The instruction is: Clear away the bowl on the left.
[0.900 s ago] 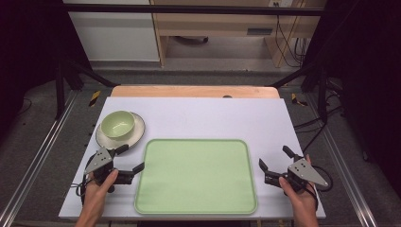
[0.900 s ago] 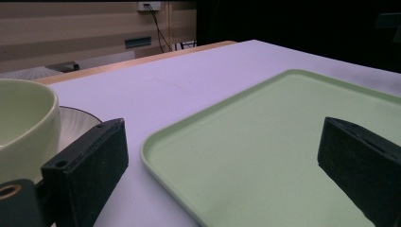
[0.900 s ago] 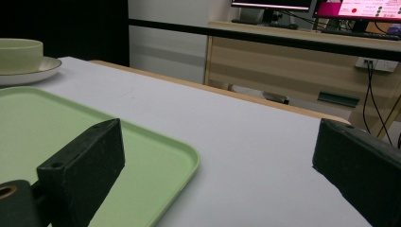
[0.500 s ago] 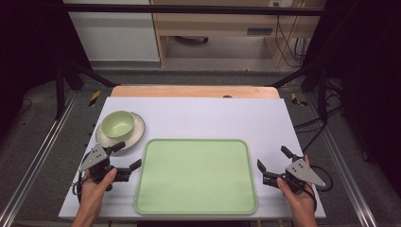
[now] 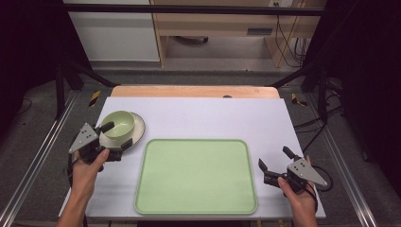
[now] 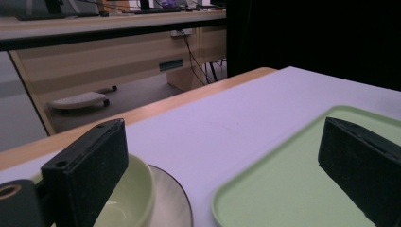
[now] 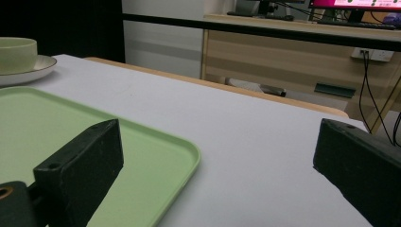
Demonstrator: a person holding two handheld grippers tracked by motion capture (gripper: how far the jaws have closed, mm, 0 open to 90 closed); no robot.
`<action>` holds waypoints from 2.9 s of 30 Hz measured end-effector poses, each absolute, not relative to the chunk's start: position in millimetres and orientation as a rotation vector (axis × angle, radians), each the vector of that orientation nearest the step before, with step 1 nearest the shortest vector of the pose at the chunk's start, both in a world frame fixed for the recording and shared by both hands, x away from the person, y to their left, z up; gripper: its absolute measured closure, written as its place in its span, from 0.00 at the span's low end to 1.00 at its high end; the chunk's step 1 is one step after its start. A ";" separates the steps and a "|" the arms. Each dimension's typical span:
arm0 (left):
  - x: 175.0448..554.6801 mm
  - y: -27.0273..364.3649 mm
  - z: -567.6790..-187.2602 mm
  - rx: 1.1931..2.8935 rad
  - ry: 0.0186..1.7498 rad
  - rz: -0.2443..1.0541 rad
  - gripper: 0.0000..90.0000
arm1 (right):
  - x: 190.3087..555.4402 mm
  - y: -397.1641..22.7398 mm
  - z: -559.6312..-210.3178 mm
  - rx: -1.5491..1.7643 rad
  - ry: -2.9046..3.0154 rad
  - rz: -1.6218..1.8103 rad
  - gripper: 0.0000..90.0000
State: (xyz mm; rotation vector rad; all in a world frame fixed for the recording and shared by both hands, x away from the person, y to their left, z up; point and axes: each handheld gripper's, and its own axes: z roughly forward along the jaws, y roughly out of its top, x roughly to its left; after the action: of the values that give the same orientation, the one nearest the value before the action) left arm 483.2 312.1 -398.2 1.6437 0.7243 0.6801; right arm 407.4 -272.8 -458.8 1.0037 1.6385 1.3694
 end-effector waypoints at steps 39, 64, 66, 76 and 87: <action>547.9 376.5 -432.7 1.772 1.310 0.728 0.20 | 407.5 -260.6 -461.4 1.030 1.656 1.336 0.04; 566.7 377.2 -434.9 1.791 1.448 0.655 0.63 | 409.3 -256.4 -464.8 1.007 1.717 1.302 0.05; 568.5 376.7 -433.2 1.767 1.463 0.655 0.67 | 408.6 -256.1 -464.9 1.007 1.719 1.297 0.05; 576.0 377.2 -437.7 1.819 1.501 0.605 0.75 | 408.9 -255.0 -465.8 1.001 1.727 1.297 0.05; 581.3 375.7 -438.0 1.841 1.505 0.583 0.85 | 408.7 -255.5 -466.1 1.011 1.726 1.297 0.05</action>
State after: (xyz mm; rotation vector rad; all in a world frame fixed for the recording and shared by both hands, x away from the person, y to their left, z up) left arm 581.3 375.7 -438.0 1.8408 1.5049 0.5828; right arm 408.7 -255.5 -466.1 1.0109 1.7259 1.2972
